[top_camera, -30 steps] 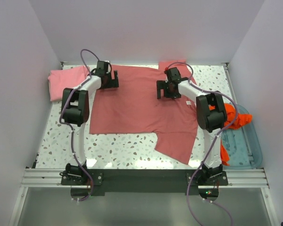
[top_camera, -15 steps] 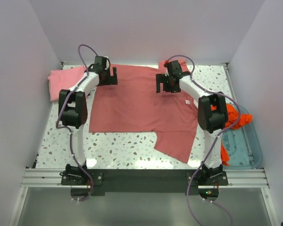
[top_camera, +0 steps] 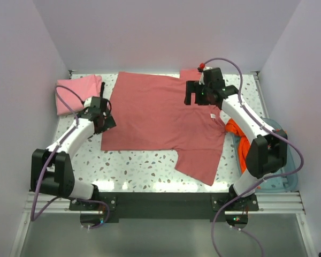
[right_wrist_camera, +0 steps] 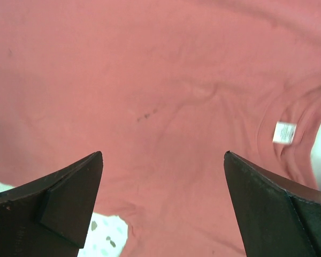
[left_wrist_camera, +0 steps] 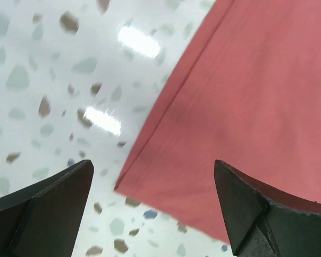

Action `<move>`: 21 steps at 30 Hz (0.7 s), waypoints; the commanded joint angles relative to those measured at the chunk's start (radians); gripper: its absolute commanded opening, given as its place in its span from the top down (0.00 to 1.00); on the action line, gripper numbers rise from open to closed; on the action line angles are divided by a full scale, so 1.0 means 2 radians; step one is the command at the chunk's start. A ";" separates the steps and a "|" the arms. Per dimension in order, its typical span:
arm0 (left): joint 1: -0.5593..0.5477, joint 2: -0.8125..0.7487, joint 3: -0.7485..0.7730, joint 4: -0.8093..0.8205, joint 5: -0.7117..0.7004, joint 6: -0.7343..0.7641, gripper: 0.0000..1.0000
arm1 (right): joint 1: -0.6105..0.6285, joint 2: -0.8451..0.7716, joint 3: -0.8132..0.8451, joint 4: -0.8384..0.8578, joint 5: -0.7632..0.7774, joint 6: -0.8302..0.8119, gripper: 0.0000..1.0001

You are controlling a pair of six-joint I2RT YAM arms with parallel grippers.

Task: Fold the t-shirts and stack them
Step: Flatten the tshirt out

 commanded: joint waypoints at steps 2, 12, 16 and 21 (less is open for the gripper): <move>0.005 -0.052 -0.052 -0.060 -0.043 -0.127 0.00 | 0.003 -0.037 -0.053 -0.018 -0.013 0.023 0.01; 0.005 -0.066 -0.130 -0.019 0.007 -0.191 0.08 | 0.003 -0.083 -0.123 -0.022 -0.016 0.038 0.01; 0.005 -0.058 -0.142 0.004 0.011 -0.200 0.15 | 0.002 -0.093 -0.135 -0.019 -0.016 0.043 0.02; 0.005 -0.043 -0.152 0.021 0.011 -0.207 0.25 | 0.003 -0.108 -0.151 -0.023 -0.012 0.046 0.01</move>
